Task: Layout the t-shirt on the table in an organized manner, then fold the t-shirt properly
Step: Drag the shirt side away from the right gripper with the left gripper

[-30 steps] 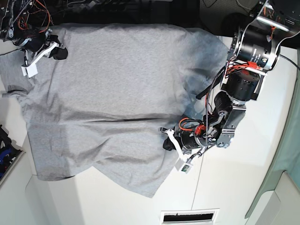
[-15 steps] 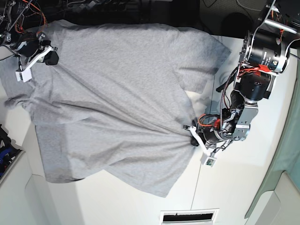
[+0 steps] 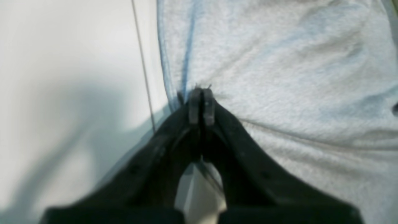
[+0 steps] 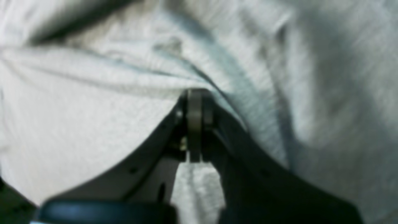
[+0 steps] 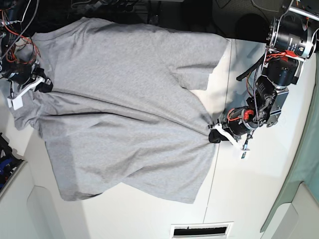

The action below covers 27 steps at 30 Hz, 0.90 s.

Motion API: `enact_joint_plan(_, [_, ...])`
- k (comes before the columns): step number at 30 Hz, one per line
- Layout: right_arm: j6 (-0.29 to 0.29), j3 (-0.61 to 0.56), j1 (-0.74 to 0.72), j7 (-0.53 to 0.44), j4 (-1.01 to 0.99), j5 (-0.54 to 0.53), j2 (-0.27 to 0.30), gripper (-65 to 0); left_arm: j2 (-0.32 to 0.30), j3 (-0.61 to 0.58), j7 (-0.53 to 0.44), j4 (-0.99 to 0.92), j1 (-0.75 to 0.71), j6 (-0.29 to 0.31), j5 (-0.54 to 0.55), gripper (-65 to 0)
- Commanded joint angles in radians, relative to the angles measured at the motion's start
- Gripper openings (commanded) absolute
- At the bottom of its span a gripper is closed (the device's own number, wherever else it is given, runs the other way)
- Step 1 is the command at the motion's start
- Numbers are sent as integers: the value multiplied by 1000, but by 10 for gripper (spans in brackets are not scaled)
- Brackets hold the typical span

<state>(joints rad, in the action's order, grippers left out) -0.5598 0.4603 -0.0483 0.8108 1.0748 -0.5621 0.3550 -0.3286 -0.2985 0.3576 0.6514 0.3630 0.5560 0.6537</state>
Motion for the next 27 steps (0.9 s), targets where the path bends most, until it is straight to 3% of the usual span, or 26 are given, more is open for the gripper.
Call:
enact_joint_plan(1, [30, 2, -30, 15, -31, 60, 13, -650, -11, -11, 174, -12, -57, -32, -91, -650])
enact_joint_plan(5, [29, -7, -149, -6, -127, 92, 13, -650, -21, -11, 221, 87, -138, 46, -18, -650])
enact_joint_plan(12, [41, -77, -305, -27, -232, 100, 13, -650, 2, -11, 343, 351, -311, 47, 53, -650])
enact_joint_plan(19, [66, -199, -384, -37, -275, 129, 11, -650, 66, -11, 352, 441, -418, 47, 53, -650])
enact_joint_plan(23, [66, -202, -394, -36, -254, 123, 18, -650, 52, 6, 411, 574, -413, 47, 53, -650])
enact_joint_plan(27, [65, -185, -391, 26, -169, 100, 21, -650, -4, 51, 446, 808, -413, 41, 53, -650])
